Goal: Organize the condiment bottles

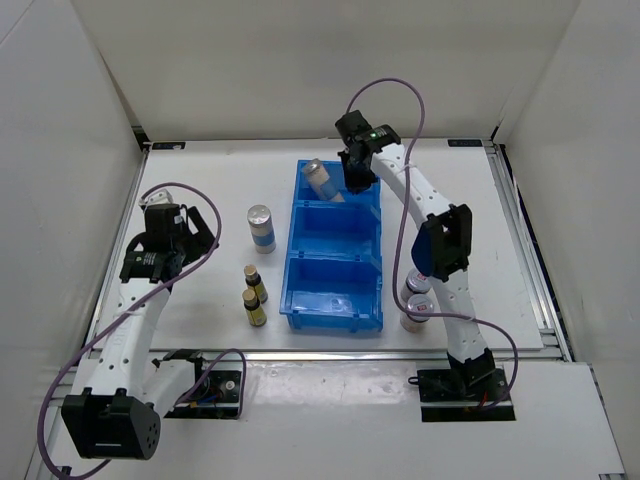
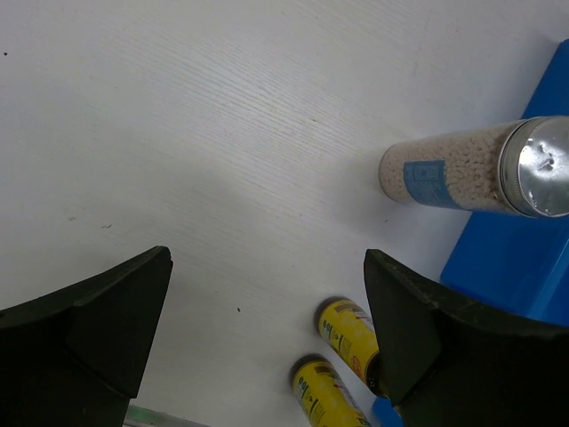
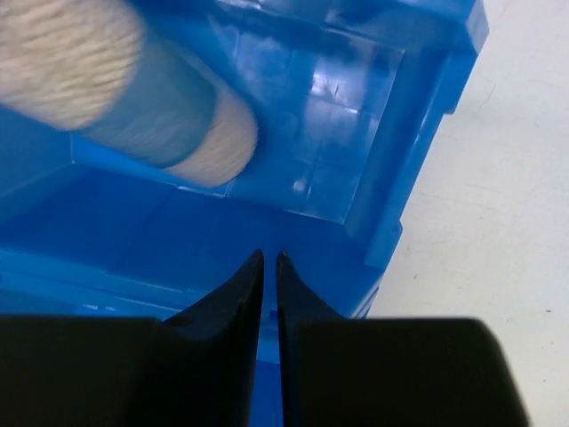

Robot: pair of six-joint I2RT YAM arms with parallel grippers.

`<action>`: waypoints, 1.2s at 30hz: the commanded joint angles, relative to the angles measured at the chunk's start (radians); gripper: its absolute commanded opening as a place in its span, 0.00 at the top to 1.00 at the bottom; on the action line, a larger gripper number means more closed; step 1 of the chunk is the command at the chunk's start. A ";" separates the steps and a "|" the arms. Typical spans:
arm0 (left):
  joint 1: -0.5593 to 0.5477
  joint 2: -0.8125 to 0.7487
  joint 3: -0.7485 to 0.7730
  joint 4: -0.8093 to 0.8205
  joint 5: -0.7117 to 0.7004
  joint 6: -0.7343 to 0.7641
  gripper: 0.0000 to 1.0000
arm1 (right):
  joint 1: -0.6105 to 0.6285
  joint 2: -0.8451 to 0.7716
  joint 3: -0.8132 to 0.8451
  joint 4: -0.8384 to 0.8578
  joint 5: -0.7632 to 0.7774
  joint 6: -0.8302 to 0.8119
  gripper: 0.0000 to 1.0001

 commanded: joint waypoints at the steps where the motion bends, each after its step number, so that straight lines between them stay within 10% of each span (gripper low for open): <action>1: -0.004 -0.005 0.001 0.037 0.029 0.030 0.00 | 0.002 -0.039 0.001 0.046 0.063 0.002 0.86; 9: -0.004 0.004 0.001 0.047 0.020 0.039 0.00 | -0.016 -0.143 -0.125 0.124 0.082 0.031 0.30; 16: -0.004 0.024 0.011 0.047 0.020 0.039 0.00 | -0.027 -0.221 -0.203 0.360 -0.217 -0.022 0.00; 36: -0.004 0.051 0.084 -0.038 0.048 0.048 0.00 | 0.046 0.145 0.179 0.455 -0.354 -0.097 0.00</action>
